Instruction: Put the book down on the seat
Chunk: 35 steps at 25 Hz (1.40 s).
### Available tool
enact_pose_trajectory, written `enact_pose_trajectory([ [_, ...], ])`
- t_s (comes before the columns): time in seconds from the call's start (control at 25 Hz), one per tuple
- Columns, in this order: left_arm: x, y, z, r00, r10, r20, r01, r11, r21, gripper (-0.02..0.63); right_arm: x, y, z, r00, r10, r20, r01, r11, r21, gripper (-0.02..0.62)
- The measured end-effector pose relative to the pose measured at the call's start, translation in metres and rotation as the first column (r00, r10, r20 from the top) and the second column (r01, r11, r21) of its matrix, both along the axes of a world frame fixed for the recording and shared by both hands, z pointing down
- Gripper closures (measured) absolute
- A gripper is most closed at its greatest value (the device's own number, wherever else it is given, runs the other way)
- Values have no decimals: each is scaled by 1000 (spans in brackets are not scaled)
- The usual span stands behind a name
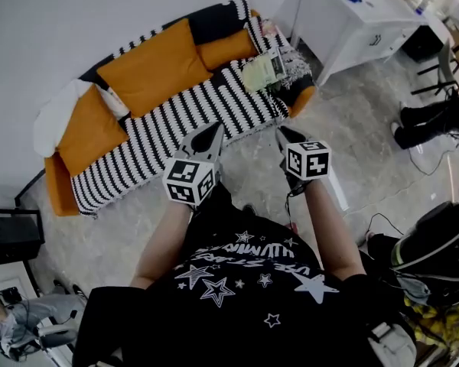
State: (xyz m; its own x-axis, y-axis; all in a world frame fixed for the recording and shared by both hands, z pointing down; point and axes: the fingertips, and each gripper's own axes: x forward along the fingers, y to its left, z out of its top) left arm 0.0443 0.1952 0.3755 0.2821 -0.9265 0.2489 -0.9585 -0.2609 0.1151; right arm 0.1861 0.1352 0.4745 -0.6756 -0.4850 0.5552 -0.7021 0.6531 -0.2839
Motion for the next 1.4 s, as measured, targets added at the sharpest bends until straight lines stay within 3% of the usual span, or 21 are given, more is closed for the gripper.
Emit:
enact_pose_trajectory([
  [0.68, -6, 48, 10, 1000, 28, -5, -28, 999, -24, 598, -32, 52, -11, 996, -67, 51, 67, 998, 0, 551],
  [1.4, -64, 147, 10, 999, -5, -43, 4, 999, -33, 598, -83, 149, -27, 995, -102, 14, 102, 995, 16, 558],
])
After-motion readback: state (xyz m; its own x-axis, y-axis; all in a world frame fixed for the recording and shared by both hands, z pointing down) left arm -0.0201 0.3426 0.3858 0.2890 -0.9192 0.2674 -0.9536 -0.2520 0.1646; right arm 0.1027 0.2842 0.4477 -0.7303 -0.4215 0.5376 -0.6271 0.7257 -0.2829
